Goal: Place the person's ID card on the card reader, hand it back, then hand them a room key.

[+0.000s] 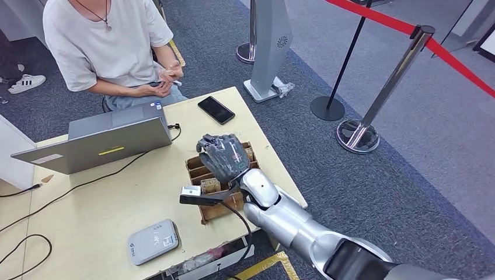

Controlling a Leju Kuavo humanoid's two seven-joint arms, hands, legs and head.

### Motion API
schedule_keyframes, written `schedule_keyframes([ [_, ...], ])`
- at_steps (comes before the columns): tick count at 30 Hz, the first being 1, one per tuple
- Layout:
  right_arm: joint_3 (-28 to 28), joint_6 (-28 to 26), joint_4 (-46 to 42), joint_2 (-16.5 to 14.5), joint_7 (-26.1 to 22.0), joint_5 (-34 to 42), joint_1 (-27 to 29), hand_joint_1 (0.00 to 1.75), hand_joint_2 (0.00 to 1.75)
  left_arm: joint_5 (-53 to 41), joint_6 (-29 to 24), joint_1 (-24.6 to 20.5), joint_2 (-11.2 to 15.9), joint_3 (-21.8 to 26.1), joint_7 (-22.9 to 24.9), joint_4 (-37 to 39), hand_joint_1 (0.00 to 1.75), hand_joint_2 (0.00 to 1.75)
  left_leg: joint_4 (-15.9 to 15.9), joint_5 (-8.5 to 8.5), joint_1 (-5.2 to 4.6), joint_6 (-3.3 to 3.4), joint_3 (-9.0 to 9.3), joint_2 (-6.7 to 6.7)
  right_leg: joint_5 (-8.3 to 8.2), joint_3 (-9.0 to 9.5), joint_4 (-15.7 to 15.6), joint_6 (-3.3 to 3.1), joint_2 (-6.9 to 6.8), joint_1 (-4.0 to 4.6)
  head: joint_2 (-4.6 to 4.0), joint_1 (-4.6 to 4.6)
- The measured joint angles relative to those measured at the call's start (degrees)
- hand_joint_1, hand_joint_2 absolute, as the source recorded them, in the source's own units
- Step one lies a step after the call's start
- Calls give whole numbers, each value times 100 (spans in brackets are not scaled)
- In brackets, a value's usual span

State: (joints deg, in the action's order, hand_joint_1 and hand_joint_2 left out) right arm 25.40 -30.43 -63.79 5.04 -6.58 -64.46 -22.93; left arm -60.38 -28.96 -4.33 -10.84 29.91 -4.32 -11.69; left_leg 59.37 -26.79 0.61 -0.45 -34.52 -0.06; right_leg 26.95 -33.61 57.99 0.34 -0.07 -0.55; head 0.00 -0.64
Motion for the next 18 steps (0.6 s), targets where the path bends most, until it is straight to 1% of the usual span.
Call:
schedule_keyframes([
  [11,-113,-3,-1100,150,-3,55,-422,175,175,-34,-2,-4,0,-7,10,0,0,0,1,0,0,0,0,0,0,0,0,0,0,0,0,0],
  [14,-145,-177,-1268,167,-48,55,-563,175,175,-73,1,-10,-1,-21,46,0,0,0,1,0,0,0,0,0,0,0,0,0,1,0,0,-1],
  [18,-146,-522,-1213,152,-110,-50,-767,175,175,-147,30,-30,-6,-70,88,0,0,0,0,0,0,0,-1,0,-1,1,1,0,0,0,0,0],
])
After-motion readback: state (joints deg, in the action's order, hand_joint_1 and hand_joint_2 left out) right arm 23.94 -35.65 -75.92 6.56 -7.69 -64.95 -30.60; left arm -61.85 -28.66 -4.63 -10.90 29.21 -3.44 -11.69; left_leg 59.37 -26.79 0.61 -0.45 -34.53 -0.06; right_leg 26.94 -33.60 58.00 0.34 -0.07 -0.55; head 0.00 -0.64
